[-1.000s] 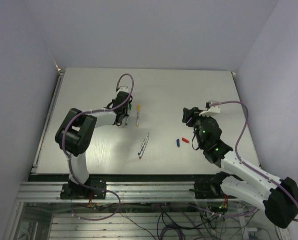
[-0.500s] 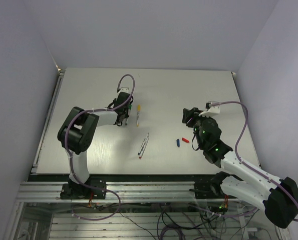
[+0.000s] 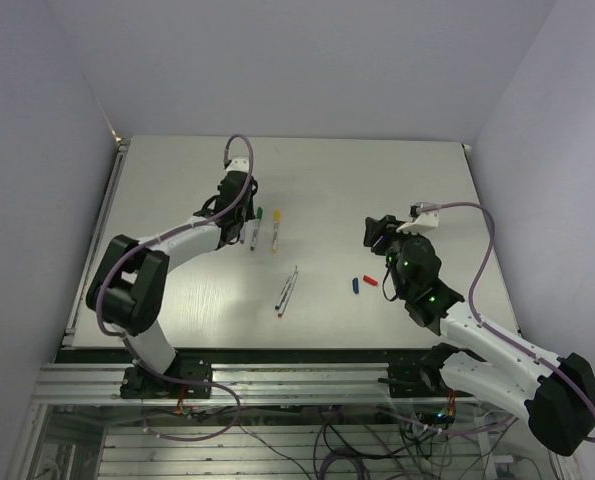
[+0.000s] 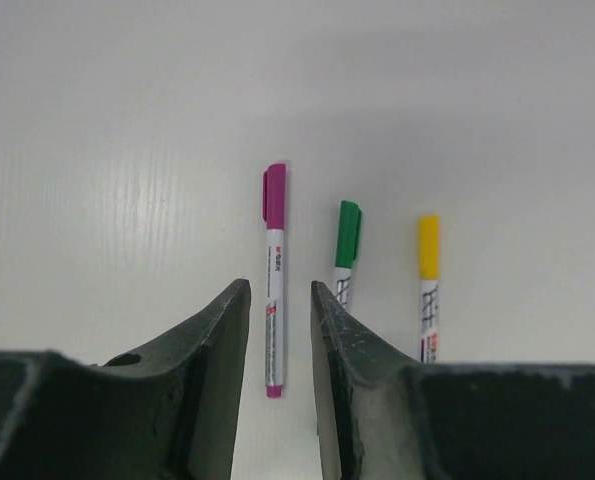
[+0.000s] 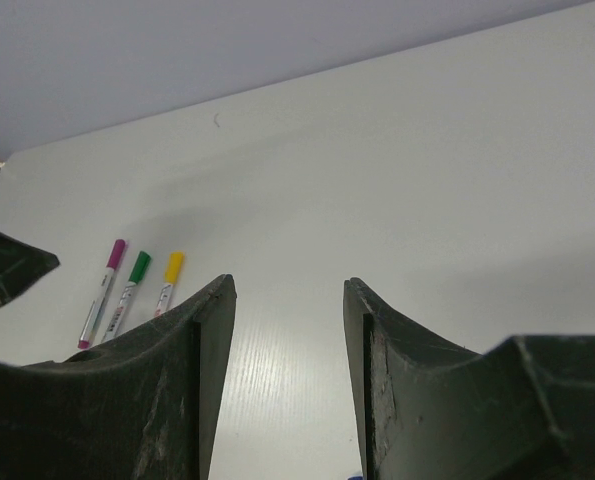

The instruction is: Insert the pens into the pen caps

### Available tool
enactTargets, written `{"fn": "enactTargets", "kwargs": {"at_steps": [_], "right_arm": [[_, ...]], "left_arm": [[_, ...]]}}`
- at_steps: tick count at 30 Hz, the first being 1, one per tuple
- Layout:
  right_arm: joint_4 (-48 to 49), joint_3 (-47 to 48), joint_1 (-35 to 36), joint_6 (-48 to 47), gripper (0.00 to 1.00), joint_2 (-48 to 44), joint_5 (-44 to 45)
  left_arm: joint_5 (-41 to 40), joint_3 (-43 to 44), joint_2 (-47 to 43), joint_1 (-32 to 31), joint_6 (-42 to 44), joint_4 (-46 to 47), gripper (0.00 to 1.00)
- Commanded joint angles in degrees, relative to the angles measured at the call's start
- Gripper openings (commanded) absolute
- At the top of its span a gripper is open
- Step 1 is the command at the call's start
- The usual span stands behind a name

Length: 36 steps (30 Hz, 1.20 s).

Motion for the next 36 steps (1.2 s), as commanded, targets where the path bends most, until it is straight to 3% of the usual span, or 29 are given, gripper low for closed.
{"fn": "enactTargets", "kwargs": {"at_steps": [1,7,20,36], "right_arm": [[-2.53,0.19,0.01,1.48,0.47,0.42,1.95],[-10.21,1.75,-0.02,3.62,0.47,3.07,2.96],[-14.8,0.18,-0.19,6.23,0.47,2.39,2.63],[-14.63,-2.44,-0.23,8.4,0.47,2.19,1.22]], "left_arm": [[4.64,-3.6,-4.68,-0.03,-0.97,-0.09,0.4],[11.2,-8.45,-8.43,-2.68,-1.58,-0.92,0.4],[9.44,-14.53,-9.49,-21.38,-4.1,-3.11,0.4],[5.41,-16.78,-9.08,-26.48,-4.13,-6.96,0.4]]}}
